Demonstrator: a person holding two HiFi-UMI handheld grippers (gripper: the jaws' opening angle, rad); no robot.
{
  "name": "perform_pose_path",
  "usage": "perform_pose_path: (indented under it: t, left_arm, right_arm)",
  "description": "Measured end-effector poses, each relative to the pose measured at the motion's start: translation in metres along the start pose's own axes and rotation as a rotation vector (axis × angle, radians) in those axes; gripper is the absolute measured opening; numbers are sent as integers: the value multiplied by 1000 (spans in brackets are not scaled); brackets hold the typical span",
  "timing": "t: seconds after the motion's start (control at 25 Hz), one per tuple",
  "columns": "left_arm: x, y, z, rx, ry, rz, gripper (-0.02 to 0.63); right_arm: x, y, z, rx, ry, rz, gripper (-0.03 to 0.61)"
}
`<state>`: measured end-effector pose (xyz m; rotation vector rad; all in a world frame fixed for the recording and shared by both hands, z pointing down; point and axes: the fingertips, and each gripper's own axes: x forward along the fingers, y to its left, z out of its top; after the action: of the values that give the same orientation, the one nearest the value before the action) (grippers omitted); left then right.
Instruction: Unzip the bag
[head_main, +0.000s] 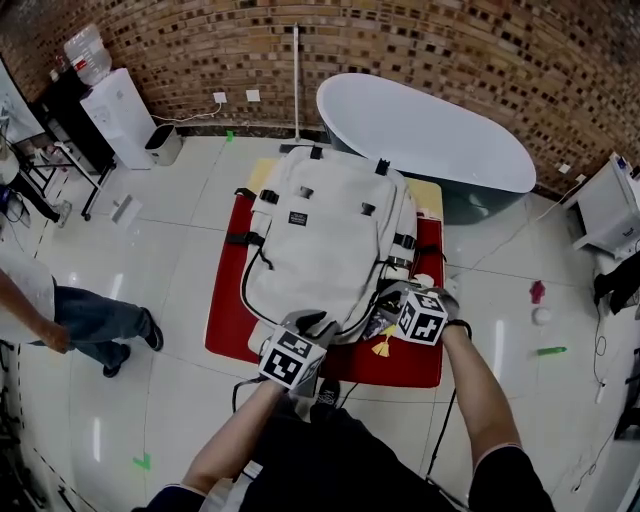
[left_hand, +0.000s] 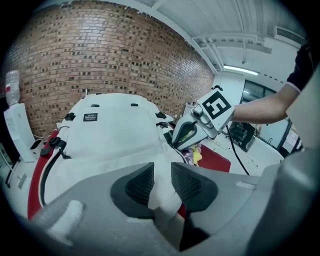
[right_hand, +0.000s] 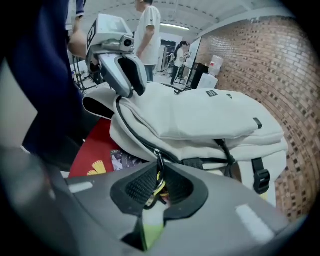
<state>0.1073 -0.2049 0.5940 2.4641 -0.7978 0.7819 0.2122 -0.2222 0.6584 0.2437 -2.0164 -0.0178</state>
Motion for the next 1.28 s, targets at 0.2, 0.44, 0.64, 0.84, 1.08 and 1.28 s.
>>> perform_pose_path:
  t: [0.2,0.44,0.64,0.84,1.08,1.28]
  left_arm:
    - [-5,1,-3,8,2,1,110]
    - [-5,-13,-4,37,22,-87,110]
    - [-7,-19,-7,68,38,-142,110]
    - [-9,-24,-11,107,52,-203,110]
    - [-10,-31,-17,139,56,-284,109]
    - [-11,-32,-14,160,36,-321,107]
  right_arm:
    - [-17,14,7,172,-6,43,46]
    - [-30,26,21,431,-41,37,44]
    - [-36,39,38,512,-73,0,46]
    - [-40,58,54,631,-122,-15,46]
    - [-40,74,68,773,-164,-70,48]
    - [-37,91,87,808,-187,-75,48]
